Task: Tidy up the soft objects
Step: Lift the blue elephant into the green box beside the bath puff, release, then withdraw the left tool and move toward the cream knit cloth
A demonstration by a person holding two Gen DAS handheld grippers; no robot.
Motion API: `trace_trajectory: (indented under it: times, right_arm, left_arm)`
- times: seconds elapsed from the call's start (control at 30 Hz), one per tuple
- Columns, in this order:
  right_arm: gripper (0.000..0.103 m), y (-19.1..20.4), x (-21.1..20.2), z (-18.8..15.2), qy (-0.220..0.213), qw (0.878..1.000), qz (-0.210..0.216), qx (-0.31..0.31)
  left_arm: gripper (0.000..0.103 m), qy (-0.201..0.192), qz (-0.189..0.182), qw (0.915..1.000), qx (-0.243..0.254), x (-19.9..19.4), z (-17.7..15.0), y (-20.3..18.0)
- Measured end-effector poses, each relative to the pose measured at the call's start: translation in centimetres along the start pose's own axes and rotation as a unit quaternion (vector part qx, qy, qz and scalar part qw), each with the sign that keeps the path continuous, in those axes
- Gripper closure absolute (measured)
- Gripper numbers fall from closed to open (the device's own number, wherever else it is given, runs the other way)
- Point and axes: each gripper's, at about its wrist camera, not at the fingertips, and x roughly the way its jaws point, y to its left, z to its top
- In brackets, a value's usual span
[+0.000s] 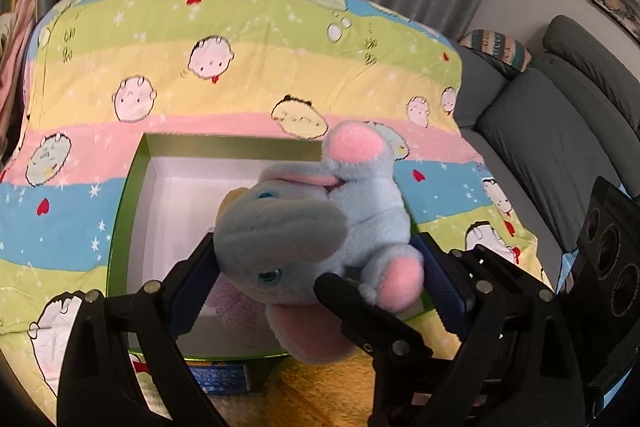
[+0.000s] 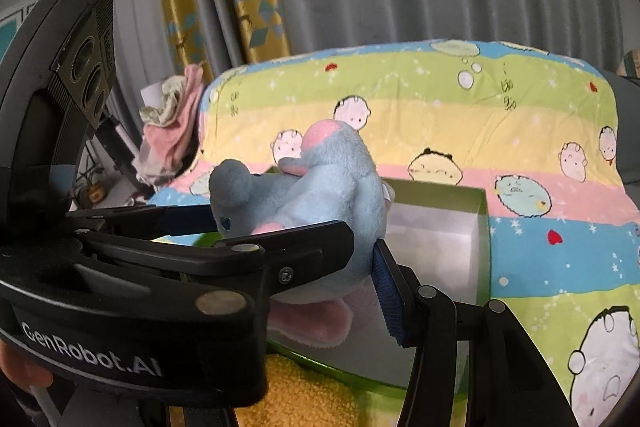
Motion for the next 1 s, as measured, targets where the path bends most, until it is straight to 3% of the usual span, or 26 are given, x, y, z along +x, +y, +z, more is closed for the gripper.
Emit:
trace_trajectory:
  times: [0.2,0.27,0.37,0.6,1.0]
  right_arm:
    - [0.043,0.1,1.6,-0.3,0.032,0.999,-0.019,0.005]
    - [0.036,0.1,1.4,-0.3,0.035,0.999,-0.029,0.005]
    - [0.034,-0.1,0.4,-0.3,0.032,0.999,-0.037,0.011]
    - [0.033,0.2,-4.1,-1.5,0.022,0.998,-0.060,0.011]
    - [0.028,5.0,-12.5,-5.7,-0.007,0.998,-0.054,-0.025]
  left_arm:
    - [0.003,0.031,0.016,0.9993,-0.014,1.8,-0.5,0.9]
    - [0.001,0.034,0.028,0.9990,-0.008,1.9,-0.7,0.9]
    - [0.001,0.026,0.043,0.9988,0.000,1.1,-0.8,0.7]
    - [0.001,-0.021,0.081,0.9963,0.019,-3.7,-2.2,-0.3]
    - [0.001,-0.118,0.099,0.9866,0.053,-13.8,-7.0,-3.9]
